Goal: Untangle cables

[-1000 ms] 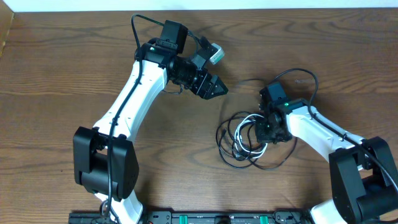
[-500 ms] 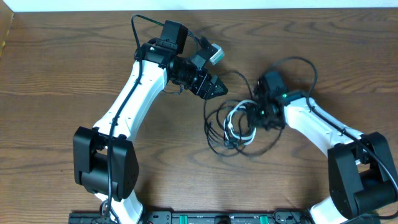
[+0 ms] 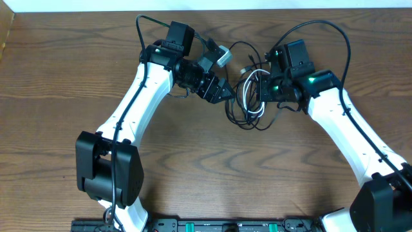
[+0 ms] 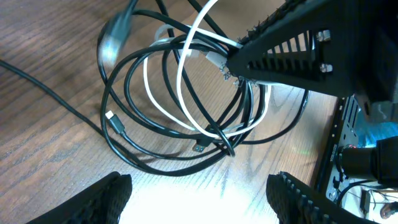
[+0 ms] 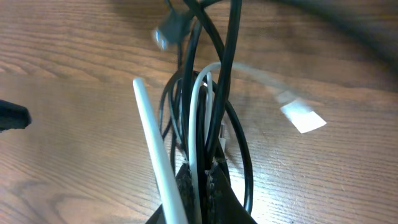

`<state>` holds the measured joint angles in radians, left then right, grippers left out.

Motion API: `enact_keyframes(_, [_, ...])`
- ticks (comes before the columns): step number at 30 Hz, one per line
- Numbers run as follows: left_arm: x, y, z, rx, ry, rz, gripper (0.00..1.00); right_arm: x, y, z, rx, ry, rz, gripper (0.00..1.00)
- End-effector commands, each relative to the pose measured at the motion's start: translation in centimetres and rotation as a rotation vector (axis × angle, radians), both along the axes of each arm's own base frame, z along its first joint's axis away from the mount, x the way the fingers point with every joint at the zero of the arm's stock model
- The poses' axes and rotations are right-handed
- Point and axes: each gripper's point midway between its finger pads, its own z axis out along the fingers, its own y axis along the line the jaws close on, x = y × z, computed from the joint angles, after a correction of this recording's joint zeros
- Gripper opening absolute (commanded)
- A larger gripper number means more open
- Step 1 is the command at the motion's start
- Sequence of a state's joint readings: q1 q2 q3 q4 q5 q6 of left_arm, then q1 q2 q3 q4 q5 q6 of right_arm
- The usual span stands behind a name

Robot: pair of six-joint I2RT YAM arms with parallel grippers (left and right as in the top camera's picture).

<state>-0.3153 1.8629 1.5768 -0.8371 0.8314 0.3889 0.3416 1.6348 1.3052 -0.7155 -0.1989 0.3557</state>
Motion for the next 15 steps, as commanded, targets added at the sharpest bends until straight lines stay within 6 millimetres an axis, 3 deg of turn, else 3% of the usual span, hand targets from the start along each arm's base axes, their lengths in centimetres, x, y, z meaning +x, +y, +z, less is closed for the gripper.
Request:
enact_keyframes(1, [0.1, 0.2, 1.0, -0.003, -0.024, 0.008, 0.74, 0.2, 0.2, 3.0, 0.028, -0.071, 0.014, 0.01])
enact_keyframes(15, [-0.2, -0.5, 1.8, -0.062, -0.018, -0.016, 0.75, -2.2, 0.2, 11.5, 0.133, -0.268, 0.045, 0.01])
